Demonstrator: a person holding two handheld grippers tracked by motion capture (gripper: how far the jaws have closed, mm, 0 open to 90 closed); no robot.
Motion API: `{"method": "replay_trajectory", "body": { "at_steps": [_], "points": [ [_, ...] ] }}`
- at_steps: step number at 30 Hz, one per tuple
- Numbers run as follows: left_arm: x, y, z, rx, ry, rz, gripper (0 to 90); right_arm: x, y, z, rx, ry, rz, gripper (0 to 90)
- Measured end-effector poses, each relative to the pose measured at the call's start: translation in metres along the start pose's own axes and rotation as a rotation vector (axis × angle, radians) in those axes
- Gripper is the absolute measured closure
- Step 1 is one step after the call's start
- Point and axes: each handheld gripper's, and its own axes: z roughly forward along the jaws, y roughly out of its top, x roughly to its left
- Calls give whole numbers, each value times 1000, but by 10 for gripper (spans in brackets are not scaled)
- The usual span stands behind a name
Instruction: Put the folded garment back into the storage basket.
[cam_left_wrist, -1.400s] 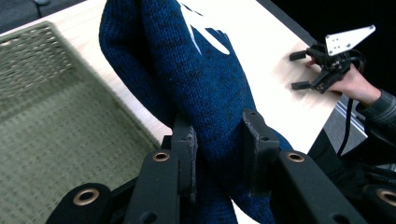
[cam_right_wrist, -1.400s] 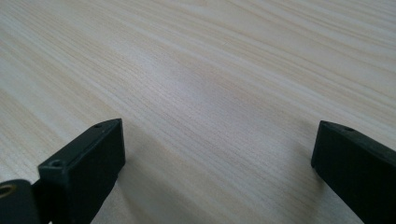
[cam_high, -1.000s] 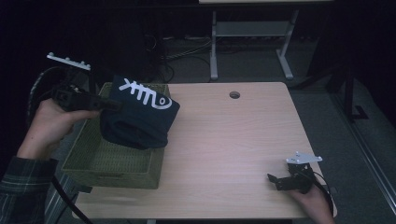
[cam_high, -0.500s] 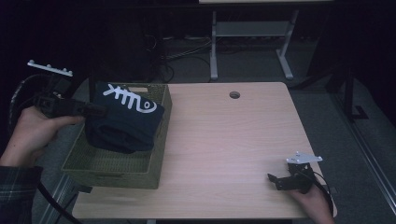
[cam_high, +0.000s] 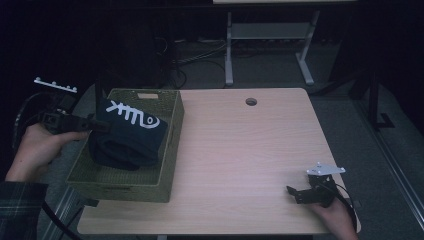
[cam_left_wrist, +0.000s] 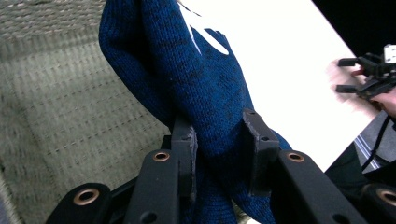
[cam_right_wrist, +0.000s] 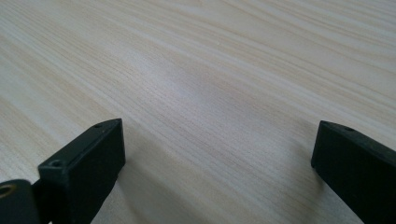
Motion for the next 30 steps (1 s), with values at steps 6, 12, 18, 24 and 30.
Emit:
{"method": "replay_trajectory", "body": {
  "at_steps": [6, 12, 18, 24, 30],
  "points": [
    [10, -6, 9, 15, -2, -27, 701, 0, 0, 0, -1, 0, -1, 26],
    [14, -11, 23, 27, -24, -42, 701, 0, 0, 0, -1, -1, -1, 26],
    [19, -15, 36, 43, -37, -51, 700, 0, 0, 0, -1, -2, -1, 26],
    [28, -20, 50, 55, -53, -70, 700, 0, 0, 0, -1, -2, -1, 25],
    [37, -24, 65, 75, -43, -81, 700, 0, 0, 0, -2, -2, -2, 26]
  ]
}}
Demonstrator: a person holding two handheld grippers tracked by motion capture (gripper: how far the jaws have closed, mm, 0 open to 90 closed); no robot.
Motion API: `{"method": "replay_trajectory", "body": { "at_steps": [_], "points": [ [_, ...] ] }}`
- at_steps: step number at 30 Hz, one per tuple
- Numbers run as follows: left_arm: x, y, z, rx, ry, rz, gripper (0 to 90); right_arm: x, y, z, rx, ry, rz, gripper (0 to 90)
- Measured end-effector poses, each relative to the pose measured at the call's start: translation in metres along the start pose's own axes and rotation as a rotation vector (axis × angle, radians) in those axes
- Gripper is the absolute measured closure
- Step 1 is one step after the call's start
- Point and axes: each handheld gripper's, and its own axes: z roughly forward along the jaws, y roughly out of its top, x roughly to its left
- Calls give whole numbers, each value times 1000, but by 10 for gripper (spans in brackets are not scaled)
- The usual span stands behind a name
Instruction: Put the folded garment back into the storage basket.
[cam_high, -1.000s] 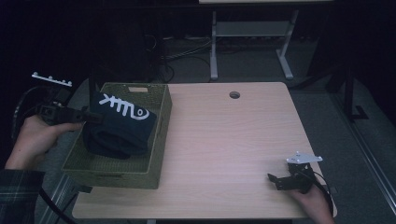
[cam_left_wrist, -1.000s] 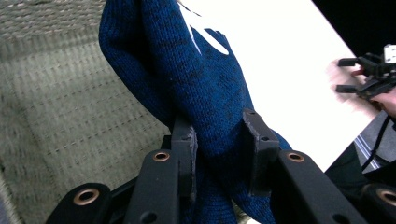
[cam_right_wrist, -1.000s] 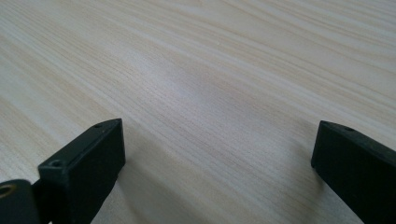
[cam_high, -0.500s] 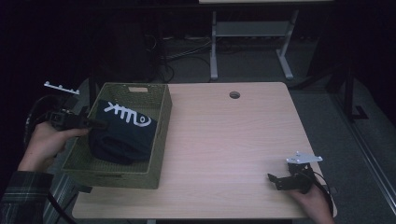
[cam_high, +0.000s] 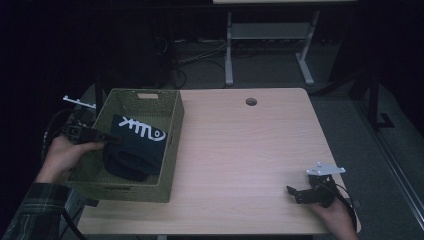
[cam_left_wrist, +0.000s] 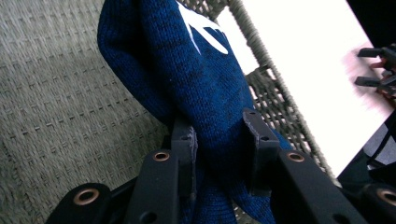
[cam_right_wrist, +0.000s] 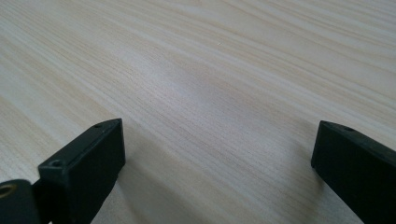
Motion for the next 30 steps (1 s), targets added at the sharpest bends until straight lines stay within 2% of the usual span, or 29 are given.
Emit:
{"method": "replay_trajectory", "body": {
  "at_steps": [2, 7, 10, 13, 18, 21, 30],
  "points": [
    [4, -1, 4, 11, 6, -1, 699, 0, 0, 0, 0, 0, 1, 25],
    [11, -2, 12, 53, 72, 8, 696, 0, 0, 0, 1, 0, 1, 25],
    [18, -3, 18, 67, 85, 3, 690, 0, 0, 0, 1, 1, 1, 26],
    [25, -5, 22, 82, 129, 4, 680, 0, 0, 0, 1, 1, 2, 26],
    [33, -9, 25, 87, 185, 6, 636, 0, 0, 0, 1, 1, 0, 26],
    [36, -10, 28, 99, 223, 23, 620, 0, 0, 0, 0, 0, 2, 25],
    [44, -11, 37, 118, 312, 17, 574, 0, 0, 0, 0, -1, 3, 26]
  ]
}}
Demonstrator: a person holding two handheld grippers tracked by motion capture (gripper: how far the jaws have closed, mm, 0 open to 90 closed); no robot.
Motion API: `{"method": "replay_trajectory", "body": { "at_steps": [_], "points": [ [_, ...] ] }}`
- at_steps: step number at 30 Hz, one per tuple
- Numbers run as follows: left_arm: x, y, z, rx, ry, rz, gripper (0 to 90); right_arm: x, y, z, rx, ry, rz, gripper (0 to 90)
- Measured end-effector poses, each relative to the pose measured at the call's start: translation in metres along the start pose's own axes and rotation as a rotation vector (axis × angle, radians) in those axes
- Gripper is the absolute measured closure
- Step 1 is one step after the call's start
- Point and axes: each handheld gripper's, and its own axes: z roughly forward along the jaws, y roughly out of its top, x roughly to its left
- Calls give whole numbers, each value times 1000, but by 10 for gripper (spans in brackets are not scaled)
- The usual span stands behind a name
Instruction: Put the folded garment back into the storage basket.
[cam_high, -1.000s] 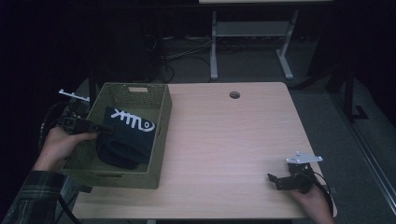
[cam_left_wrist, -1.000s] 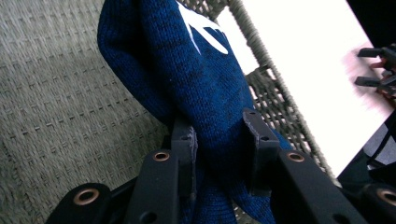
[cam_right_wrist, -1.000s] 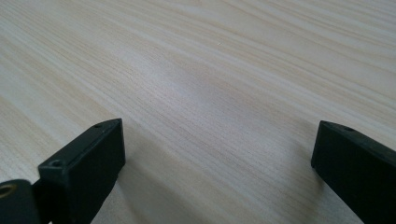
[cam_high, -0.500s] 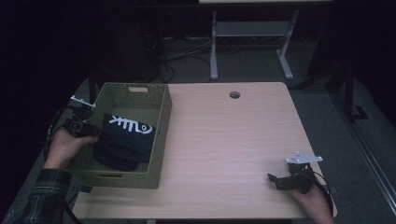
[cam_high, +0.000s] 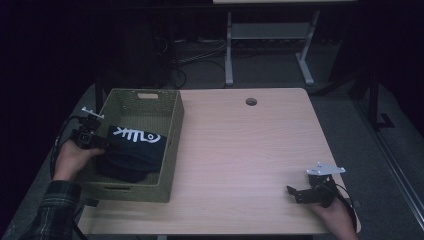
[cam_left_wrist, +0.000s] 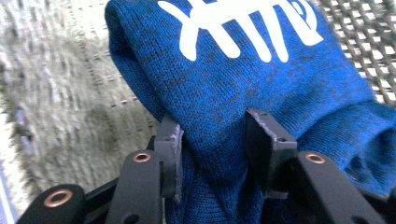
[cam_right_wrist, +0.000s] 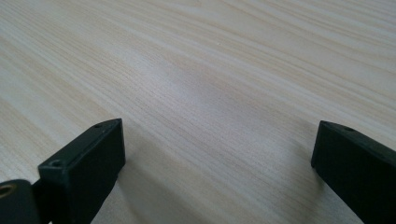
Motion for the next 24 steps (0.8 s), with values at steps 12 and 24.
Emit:
{"method": "replay_trajectory", "body": {
  "at_steps": [12, 24],
  "points": [
    [2, -2, -13, -95, 68, -29, 356, 0, 0, 0, 0, 0, 0, 26],
    [-29, 7, -29, -199, 4, 21, 214, 0, 0, 0, 0, 0, -1, 26]
  ]
}}
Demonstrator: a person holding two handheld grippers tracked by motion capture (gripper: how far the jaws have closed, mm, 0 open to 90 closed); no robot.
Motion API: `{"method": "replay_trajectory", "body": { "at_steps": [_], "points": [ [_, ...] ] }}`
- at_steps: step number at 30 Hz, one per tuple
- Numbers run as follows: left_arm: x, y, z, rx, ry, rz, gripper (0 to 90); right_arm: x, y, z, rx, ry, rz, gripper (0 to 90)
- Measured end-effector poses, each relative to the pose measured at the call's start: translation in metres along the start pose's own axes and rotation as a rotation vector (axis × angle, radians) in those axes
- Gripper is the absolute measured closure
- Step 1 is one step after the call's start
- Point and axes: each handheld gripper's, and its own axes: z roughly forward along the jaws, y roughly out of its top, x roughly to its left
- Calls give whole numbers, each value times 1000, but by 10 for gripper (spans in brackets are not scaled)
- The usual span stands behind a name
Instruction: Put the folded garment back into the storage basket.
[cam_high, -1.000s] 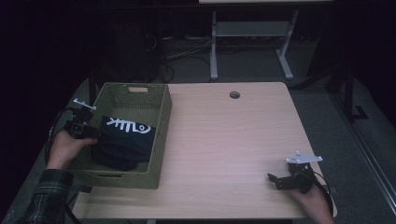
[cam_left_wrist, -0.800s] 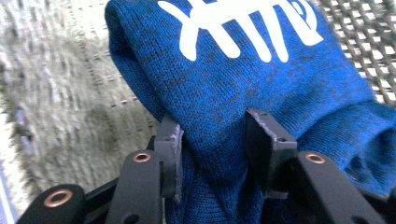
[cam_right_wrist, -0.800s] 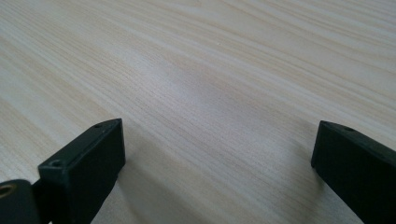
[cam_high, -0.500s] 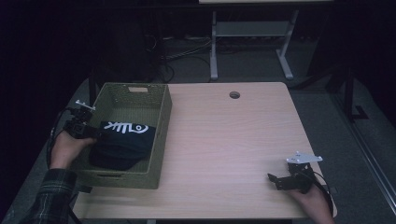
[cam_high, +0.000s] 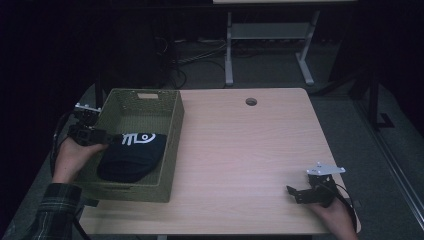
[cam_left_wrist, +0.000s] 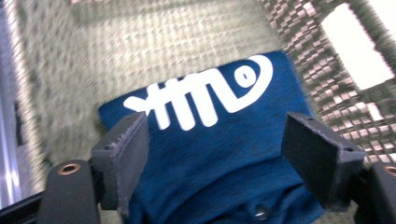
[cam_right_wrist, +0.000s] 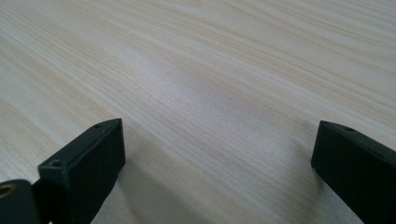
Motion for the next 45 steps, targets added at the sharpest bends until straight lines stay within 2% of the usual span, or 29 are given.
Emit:
{"method": "replay_trajectory", "body": {
  "at_steps": [9, 13, 18, 29, 45],
  "points": [
    [-45, 15, -3, -68, -36, 79, 165, 0, 0, 0, 0, 0, 0, 26],
    [-68, 20, -1, -99, -68, 111, 153, 0, 0, 0, 0, 0, 0, 26],
    [-92, 26, 3, -116, -82, 150, 147, 0, 0, 0, 1, 0, 0, 25],
    [-139, 31, 15, -154, -159, 212, 141, 0, 0, 0, 0, 1, 0, 26],
    [-203, 26, 55, -153, -261, 279, 142, 0, 0, 0, 0, 1, -1, 25]
  ]
}}
